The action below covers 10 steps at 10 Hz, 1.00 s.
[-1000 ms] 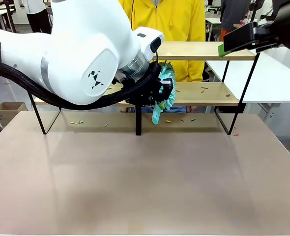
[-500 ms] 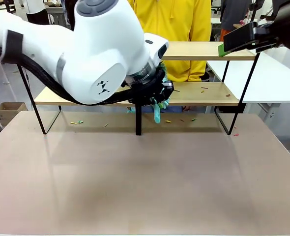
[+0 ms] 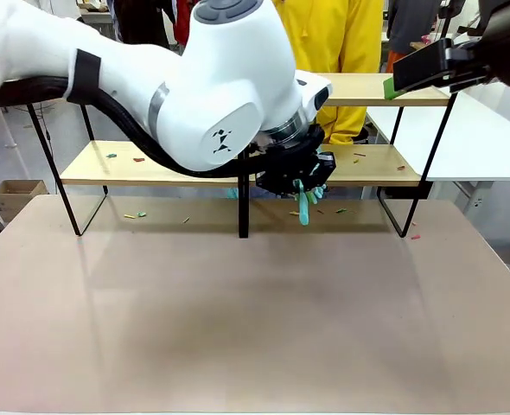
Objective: Clean the shelves.
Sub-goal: Clean a randomly selected level of the Shelf with the Duster.
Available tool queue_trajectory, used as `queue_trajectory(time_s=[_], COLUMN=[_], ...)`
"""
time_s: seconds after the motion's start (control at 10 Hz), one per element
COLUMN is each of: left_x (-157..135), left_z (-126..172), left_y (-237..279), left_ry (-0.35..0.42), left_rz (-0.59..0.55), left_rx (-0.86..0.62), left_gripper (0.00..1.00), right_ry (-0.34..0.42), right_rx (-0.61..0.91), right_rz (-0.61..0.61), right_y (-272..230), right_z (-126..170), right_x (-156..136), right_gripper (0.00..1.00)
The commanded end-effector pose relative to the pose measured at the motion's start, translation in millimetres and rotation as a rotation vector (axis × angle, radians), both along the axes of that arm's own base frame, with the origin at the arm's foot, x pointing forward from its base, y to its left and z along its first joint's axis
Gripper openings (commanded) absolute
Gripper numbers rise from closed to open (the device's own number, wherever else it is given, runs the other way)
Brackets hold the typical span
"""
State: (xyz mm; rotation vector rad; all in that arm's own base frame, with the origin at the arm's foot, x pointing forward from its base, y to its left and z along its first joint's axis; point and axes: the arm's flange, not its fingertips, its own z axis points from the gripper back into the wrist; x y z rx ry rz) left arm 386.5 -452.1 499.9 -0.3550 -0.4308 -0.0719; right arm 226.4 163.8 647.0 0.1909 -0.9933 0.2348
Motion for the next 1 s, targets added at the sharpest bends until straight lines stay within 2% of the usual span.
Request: queue_trajectory(time_s=[0.0,0.2,0.4,0.9], left_x=[12,17,24,40], left_z=[4,0,0,-2], left_y=[-24,-42,-54,-65], left_ry=[-0.003,-0.006,-0.016,-0.008], left_rz=[-0.006,-0.128,-0.188,-0.241], left_rx=[-0.017,-0.009,-0.014,-0.039], left_gripper=[0.12,0.12,0.12,0.12], right_ry=[-0.001,-0.001,-0.001,-0.001], right_rx=[0.003,0.003,0.003,0.003], right_rz=[-0.004,-0.004,-0.004,-0.004], right_y=[0,0,0,0], right_z=[1,1,1,1], right_x=[0,0,0,0], right_gripper=[1.0,1.0,1.0,1.0])
